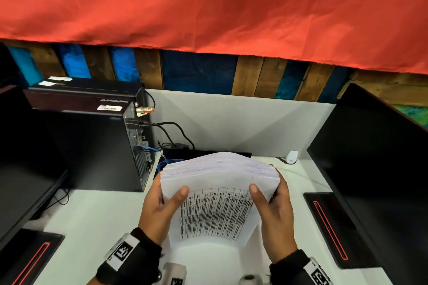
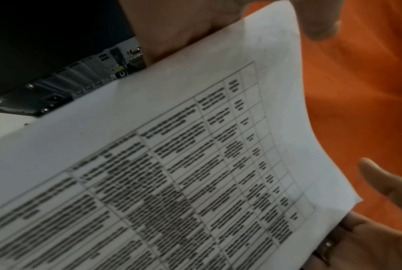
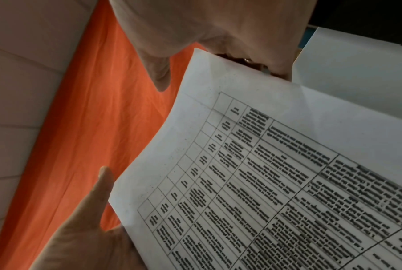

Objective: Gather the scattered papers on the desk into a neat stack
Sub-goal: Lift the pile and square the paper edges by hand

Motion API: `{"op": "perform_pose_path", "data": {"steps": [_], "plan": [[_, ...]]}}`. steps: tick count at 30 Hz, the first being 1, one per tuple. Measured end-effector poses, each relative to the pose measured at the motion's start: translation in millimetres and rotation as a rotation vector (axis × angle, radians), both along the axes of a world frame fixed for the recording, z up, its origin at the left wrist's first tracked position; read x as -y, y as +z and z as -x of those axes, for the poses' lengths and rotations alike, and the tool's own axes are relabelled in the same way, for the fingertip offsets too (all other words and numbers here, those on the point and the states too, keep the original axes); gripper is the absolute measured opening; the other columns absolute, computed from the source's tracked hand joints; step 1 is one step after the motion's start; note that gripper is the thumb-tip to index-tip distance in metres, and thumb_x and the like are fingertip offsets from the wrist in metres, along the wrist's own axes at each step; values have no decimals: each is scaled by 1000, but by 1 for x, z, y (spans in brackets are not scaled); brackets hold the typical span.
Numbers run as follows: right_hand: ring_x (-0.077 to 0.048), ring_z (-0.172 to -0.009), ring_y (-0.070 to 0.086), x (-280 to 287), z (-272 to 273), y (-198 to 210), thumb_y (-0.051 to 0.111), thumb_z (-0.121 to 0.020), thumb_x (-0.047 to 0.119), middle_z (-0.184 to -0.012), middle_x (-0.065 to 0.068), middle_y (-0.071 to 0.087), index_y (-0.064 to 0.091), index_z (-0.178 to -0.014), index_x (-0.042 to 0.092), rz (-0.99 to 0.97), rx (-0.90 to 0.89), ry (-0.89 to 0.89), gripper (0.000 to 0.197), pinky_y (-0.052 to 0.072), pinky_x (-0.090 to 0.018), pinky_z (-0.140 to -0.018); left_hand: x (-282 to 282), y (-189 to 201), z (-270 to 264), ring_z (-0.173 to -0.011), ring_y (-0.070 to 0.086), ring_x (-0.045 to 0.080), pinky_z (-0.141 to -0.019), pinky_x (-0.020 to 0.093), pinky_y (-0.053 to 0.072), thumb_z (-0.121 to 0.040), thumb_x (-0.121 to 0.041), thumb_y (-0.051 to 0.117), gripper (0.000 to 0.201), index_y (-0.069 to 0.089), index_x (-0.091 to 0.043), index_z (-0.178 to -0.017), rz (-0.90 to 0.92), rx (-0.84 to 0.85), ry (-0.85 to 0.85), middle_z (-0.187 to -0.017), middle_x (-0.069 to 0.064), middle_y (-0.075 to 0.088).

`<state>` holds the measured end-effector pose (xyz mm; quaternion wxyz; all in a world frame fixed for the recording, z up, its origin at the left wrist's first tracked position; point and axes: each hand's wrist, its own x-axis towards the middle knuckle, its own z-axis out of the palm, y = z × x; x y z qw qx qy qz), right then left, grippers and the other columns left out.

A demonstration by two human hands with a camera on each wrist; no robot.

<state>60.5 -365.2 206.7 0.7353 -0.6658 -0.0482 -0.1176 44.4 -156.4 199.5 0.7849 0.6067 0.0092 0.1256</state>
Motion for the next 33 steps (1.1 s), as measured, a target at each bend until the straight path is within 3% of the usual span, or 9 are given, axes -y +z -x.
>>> {"op": "perform_pose_path", "data": {"steps": [3,5,9,11,13,17,21,26,33], "plan": [[-14,-112,64,3,-7,-16,85,-61,35,-118,2,69,50,-128,21,-19,-92,65,77,51,-34,-95,-8,-13,-7,-102,69,14,-75,17,55,-51,-25,91,80,56,-15,-122,-66,-96,-101,-112,1,73],[-19,-107,67,8,-15,-28,89,-58,15,-113,-2,72,54,-123,17,8,-193,104,74,54,-35,-90,-16,-27,-15,-101,70,19,-73,19,56,-50,-7,89,75,58,-10,-119,-123,-195,-142,-108,5,74],[-27,-100,71,22,-34,-40,82,-56,-15,-98,-5,77,67,-99,15,110,-379,254,55,59,-26,-71,-30,-51,-29,-96,72,19,-78,25,58,-33,-15,94,88,61,-5,-115,-168,-376,-264,-102,7,76],[-22,-99,71,22,-40,-41,82,-57,-14,-97,-2,77,67,-98,18,155,-393,295,54,59,-26,-75,-30,-53,-35,-91,73,15,-84,30,57,-29,-18,94,83,66,-7,-106,-185,-395,-236,-96,5,77],[-16,-94,72,18,-41,-38,81,-59,-14,-95,0,78,67,-98,18,148,-373,267,52,59,-29,-82,-26,-51,-38,-85,74,14,-76,27,59,-22,-25,95,81,69,-11,-97,-155,-351,-195,-90,3,78],[-10,-90,73,17,-38,-31,80,-60,-14,-94,3,78,66,-98,18,102,-310,221,51,58,-20,-74,-24,-40,-38,-90,73,15,-69,20,58,-40,-6,89,64,67,-10,-100,-133,-306,-152,-89,1,78],[-16,-93,73,14,-37,-35,83,-58,-12,-95,-1,77,68,-98,16,75,-301,156,50,59,-29,-79,-21,-39,-37,-93,72,13,-72,19,57,-35,-23,93,75,67,-13,-104,-116,-274,-150,-98,2,77],[-21,-93,73,14,-34,-28,82,-62,-8,-96,-7,77,68,-105,5,11,-264,124,46,60,-28,-75,-15,-29,-36,-92,73,15,-74,23,59,-59,8,81,50,68,-15,-101,-125,-205,-80,-99,4,76],[-22,-102,70,9,-22,-20,83,-62,-3,-108,-8,73,61,-119,16,4,-206,58,64,55,-43,-92,-17,-19,-35,-95,72,24,-74,26,59,-32,-29,95,79,69,-7,-104,-59,-157,-114,-99,10,76]]}}
